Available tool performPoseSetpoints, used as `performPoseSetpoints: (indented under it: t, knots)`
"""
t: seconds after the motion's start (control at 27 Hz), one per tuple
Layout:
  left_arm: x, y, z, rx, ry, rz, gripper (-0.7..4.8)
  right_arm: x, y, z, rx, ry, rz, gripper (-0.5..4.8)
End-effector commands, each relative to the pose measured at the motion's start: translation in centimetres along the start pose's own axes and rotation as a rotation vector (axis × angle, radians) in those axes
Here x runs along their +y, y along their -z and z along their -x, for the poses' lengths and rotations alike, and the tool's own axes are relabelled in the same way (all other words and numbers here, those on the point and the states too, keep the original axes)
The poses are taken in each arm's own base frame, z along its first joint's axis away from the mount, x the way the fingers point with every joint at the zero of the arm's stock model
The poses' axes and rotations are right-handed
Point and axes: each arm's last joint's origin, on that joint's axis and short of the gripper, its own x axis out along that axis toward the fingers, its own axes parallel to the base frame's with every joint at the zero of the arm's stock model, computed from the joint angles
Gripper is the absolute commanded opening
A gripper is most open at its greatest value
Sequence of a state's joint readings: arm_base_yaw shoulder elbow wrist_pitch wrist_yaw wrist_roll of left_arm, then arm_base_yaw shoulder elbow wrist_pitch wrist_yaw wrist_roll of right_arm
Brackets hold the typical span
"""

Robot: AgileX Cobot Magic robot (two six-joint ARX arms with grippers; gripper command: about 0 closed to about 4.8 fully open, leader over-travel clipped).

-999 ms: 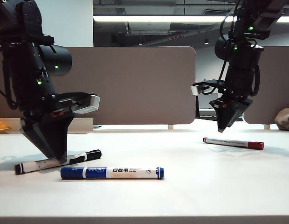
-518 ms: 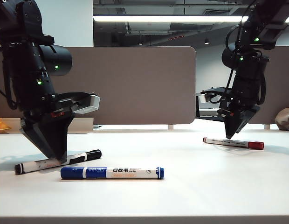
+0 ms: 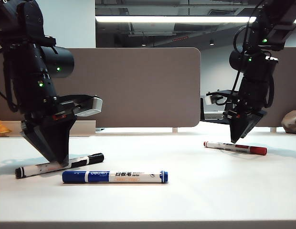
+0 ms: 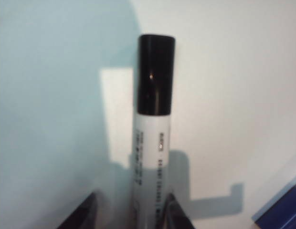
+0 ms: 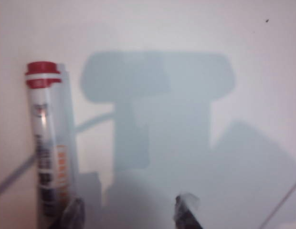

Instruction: Pick up the markers one by one and line them up horizontally in a straight line on the table.

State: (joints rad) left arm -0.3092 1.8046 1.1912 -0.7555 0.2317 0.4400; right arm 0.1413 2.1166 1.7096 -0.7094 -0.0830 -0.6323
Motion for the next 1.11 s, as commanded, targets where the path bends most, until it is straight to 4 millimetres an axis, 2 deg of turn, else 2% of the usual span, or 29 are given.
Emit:
performPoseSetpoints:
  t: [0.04,0.52,1.11]
  knots:
    - [0.1,0.7,-1.1,0.069,-0.009,0.017,1.92,0.1,0.0,0.3,0.005,-0.015,-0.005,2.43]
    - [0.2,0.6,-1.2,0.057,-0.01,0.016,1.92,0.6,-1.2,2.1,-0.07,-0.062,-0.02,2.41]
    - [0.1,0.7,-1.2,0.065,-0.008,0.02,1.92,0.1,-1.3,1.7,-0.114,-0.045,-0.004,2.3]
